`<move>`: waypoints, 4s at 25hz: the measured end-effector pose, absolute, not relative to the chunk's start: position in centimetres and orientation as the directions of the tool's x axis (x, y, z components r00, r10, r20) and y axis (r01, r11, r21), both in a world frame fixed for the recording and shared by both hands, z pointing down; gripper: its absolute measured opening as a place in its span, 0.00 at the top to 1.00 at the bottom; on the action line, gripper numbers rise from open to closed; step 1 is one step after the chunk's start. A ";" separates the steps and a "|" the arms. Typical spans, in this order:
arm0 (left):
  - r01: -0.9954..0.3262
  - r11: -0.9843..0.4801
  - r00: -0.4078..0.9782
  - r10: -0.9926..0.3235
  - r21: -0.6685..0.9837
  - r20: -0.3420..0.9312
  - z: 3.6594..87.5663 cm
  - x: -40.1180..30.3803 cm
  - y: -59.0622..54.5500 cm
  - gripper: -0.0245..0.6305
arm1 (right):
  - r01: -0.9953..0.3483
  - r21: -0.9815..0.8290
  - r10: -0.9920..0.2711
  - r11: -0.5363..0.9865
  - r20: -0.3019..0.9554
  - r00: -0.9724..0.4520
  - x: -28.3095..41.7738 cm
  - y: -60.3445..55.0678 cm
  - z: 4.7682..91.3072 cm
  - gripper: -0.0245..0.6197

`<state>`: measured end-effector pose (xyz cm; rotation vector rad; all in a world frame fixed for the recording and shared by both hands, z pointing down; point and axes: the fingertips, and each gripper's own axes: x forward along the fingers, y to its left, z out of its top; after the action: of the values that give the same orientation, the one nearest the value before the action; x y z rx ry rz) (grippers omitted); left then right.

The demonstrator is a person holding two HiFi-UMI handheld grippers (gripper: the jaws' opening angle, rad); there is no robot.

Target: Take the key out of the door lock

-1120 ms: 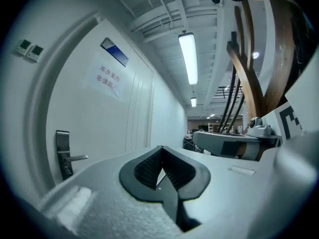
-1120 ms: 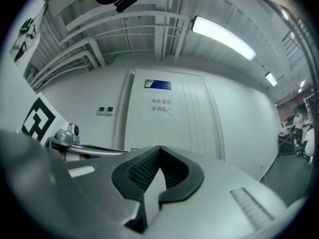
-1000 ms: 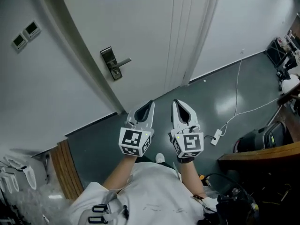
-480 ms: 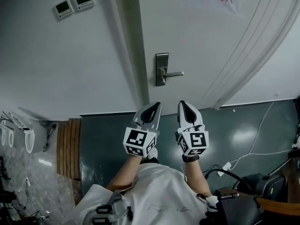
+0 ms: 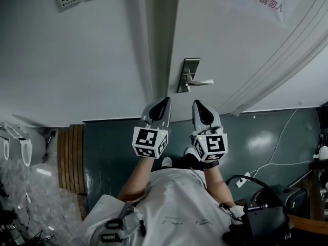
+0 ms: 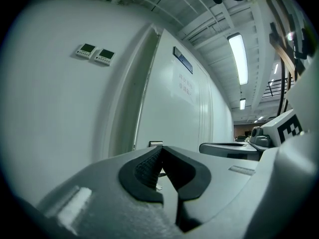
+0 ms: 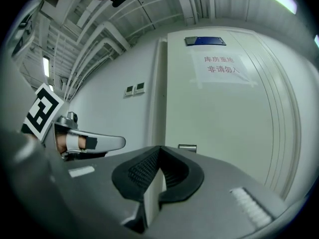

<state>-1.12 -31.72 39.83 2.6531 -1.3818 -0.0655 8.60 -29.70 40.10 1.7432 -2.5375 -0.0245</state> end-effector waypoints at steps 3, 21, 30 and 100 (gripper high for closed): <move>-0.822 -0.550 0.559 -0.829 0.146 0.027 40.2 -1.7 -32.9 0.96 | -0.937 0.059 -0.939 0.344 0.045 -0.342 9.0 -30.9 40.0 0.95; -0.819 -0.573 0.572 -0.818 -0.005 0.062 42.2 2.2 -44.2 0.73 | -0.920 -0.042 -0.898 0.389 0.207 -0.389 7.8 -34.5 47.0 0.95; -0.824 -0.566 0.564 -0.821 -0.002 0.084 43.4 5.0 -48.9 0.75 | -0.911 -0.254 -0.873 0.325 0.290 -0.392 10.6 -36.2 51.8 0.95; -0.898 -0.439 0.438 -0.894 0.003 0.093 44.3 4.2 -39.1 0.88 | -0.694 -0.584 -0.863 0.420 -0.019 -0.505 20.2 -29.0 49.1 0.93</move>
<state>4.24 -39.13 44.35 2.6192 -1.6348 0.1202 20.24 -29.00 49.06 1.6517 -2.9025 0.9196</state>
